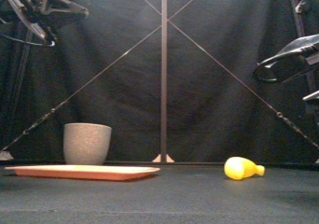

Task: Pick the pie then place it on the pink plate
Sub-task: Place pie on the pink plate

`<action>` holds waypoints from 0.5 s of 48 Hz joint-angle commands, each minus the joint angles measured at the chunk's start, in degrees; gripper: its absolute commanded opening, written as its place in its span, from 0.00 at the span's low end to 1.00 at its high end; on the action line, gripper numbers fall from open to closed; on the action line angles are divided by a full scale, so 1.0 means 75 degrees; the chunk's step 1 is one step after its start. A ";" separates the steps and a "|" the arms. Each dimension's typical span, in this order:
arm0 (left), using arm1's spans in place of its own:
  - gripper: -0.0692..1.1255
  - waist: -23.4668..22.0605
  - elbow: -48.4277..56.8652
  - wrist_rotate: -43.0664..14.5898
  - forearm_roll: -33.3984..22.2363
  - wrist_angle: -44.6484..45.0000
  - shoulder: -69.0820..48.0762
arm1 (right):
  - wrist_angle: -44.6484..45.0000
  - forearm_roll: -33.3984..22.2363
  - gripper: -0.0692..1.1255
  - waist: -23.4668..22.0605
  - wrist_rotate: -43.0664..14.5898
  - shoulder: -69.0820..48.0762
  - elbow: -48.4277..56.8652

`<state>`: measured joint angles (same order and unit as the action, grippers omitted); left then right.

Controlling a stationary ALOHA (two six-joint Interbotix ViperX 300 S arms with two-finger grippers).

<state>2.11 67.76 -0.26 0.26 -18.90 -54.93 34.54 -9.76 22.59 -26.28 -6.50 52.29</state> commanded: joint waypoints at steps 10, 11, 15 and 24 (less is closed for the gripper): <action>0.04 0.0035 -0.0070 0.0000 0.0012 -0.0082 0.0035 | -0.0070 -0.0246 0.48 -0.0187 0.0023 -0.0398 -0.0621; 0.04 0.0035 -0.0082 0.0000 0.0012 -0.0082 0.0035 | -0.0082 -0.0328 0.49 -0.0234 0.0023 -0.0422 -0.0703; 0.04 0.0059 -0.0070 -0.0012 0.0012 -0.0094 0.0035 | -0.0199 -0.0750 0.48 -0.0539 0.0012 -0.0480 -0.1160; 0.04 0.0141 -0.0047 -0.0012 0.0012 -0.0117 0.0035 | -0.1348 -0.1711 0.49 -0.1594 0.0000 -0.0141 -0.2227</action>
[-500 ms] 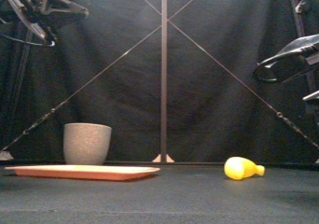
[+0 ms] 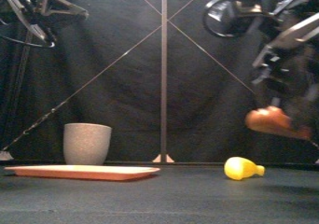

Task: Pick the pie then place it on the pink plate
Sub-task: Place pie on the pink plate

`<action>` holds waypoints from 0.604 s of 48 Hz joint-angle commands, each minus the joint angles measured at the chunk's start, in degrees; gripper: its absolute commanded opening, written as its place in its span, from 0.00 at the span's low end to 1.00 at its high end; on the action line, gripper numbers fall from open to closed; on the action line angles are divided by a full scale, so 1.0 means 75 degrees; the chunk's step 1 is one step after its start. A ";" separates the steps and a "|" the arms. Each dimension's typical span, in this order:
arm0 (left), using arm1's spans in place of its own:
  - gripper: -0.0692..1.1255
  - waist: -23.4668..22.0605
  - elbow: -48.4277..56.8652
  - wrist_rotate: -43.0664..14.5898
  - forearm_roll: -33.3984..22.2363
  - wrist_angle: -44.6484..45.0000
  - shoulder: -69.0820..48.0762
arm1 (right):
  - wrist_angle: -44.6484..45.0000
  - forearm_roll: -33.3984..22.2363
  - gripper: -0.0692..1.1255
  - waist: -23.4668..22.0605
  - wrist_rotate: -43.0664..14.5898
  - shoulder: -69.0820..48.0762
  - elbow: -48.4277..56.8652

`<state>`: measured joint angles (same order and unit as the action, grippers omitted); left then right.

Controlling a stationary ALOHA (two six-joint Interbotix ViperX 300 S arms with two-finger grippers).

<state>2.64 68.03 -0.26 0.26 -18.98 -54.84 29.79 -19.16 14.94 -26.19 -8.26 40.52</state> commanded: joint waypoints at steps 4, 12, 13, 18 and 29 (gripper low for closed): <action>0.04 0.0094 -0.0059 -0.0012 0.0012 -0.0129 0.0023 | -0.1383 -0.0703 0.49 -0.1043 -0.0023 0.0398 -0.1020; 0.04 0.0082 0.0000 0.0000 0.0012 -0.0234 0.0023 | -0.2555 -0.0750 0.49 -0.1793 -0.0023 0.1336 -0.1641; 0.04 0.0082 0.0012 0.0000 0.0012 -0.0246 0.0035 | -0.2695 -0.0727 0.49 -0.1852 -0.0023 0.1465 -0.1734; 0.04 0.0094 0.0059 0.0000 0.0012 -0.0234 0.0023 | -0.3188 -0.0598 0.50 -0.2086 -0.0012 0.2191 -0.2309; 0.04 0.0117 0.0082 -0.0023 0.0035 -0.0270 0.0023 | -0.3188 -0.0539 0.60 -0.2437 -0.0023 0.3445 -0.3457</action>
<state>3.25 69.61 -0.18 0.26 -20.21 -54.84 6.24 -23.47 -1.93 -26.28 17.05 18.11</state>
